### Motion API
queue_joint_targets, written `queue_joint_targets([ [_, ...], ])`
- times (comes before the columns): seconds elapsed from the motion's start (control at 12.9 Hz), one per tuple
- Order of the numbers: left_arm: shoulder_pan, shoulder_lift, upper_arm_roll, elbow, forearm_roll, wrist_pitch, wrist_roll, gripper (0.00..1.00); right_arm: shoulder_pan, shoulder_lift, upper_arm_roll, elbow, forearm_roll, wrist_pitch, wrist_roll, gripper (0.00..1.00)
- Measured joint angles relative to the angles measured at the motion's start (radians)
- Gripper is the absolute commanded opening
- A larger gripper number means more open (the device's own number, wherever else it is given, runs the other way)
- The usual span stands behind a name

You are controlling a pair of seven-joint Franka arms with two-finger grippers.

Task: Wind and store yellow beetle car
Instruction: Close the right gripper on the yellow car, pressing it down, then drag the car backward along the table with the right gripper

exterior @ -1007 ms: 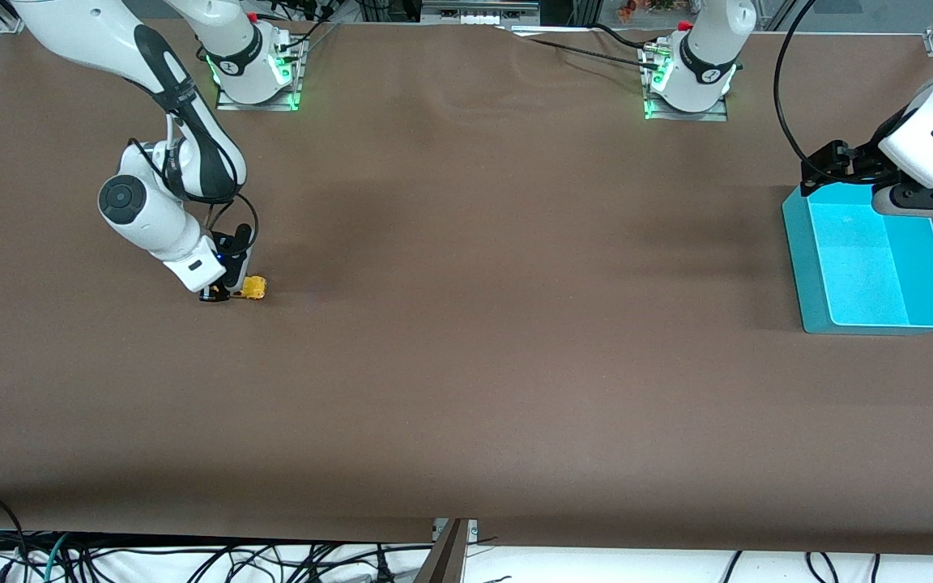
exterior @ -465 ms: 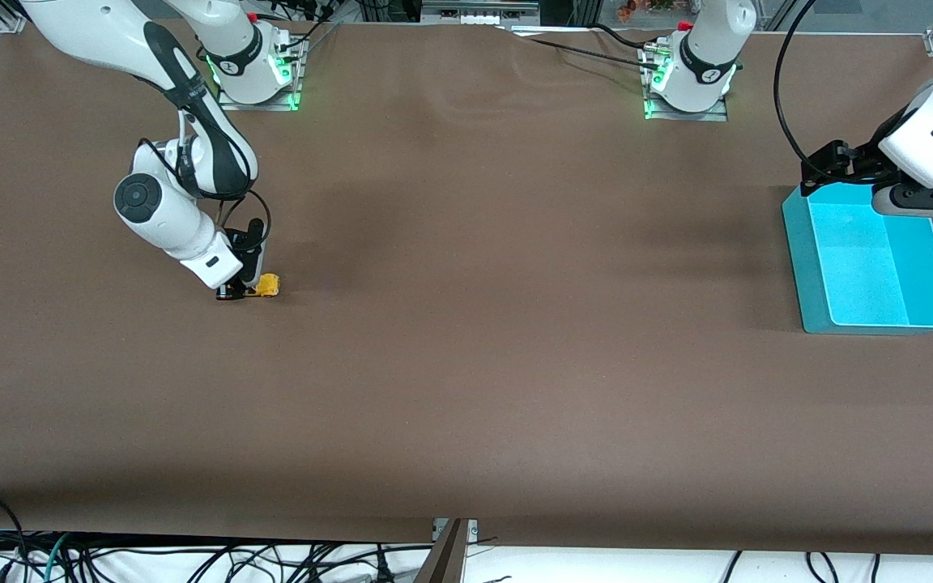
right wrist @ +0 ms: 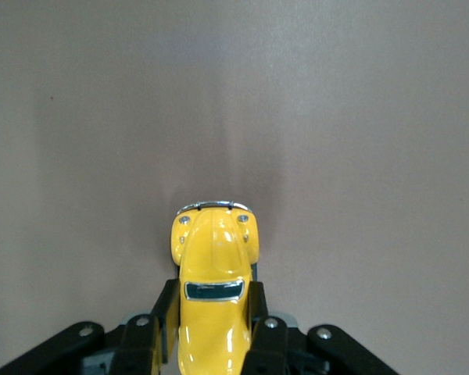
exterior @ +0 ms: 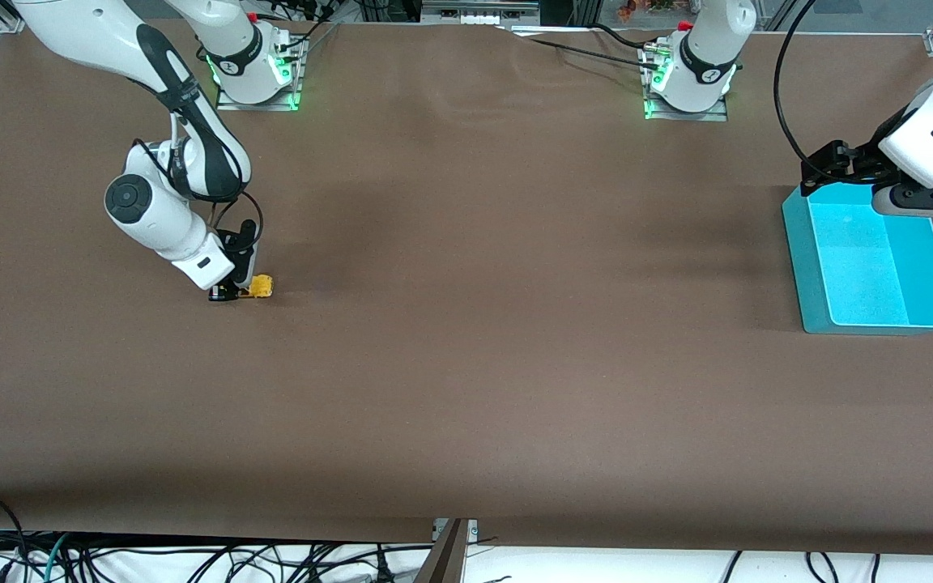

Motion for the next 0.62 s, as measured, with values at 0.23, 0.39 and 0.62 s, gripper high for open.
queue_joint_targets([
  [0.23, 0.000, 0.000, 0.000, 0.000, 0.000, 0.000, 0.000, 1.00, -0.025, 0.001, 0.001, -0.001, 0.000, 0.001, -0.031, 0.21],
  [0.39, 0.000, 0.000, 0.000, 0.000, 0.000, 0.000, 0.000, 1.00, -0.044, 0.001, 0.002, -0.001, 0.000, 0.002, -0.067, 0.21],
  [0.62, 0.000, 0.000, 0.000, 0.000, 0.000, 0.000, 0.000, 1.00, -0.088, 0.001, 0.002, -0.001, 0.001, 0.003, -0.141, 0.21],
])
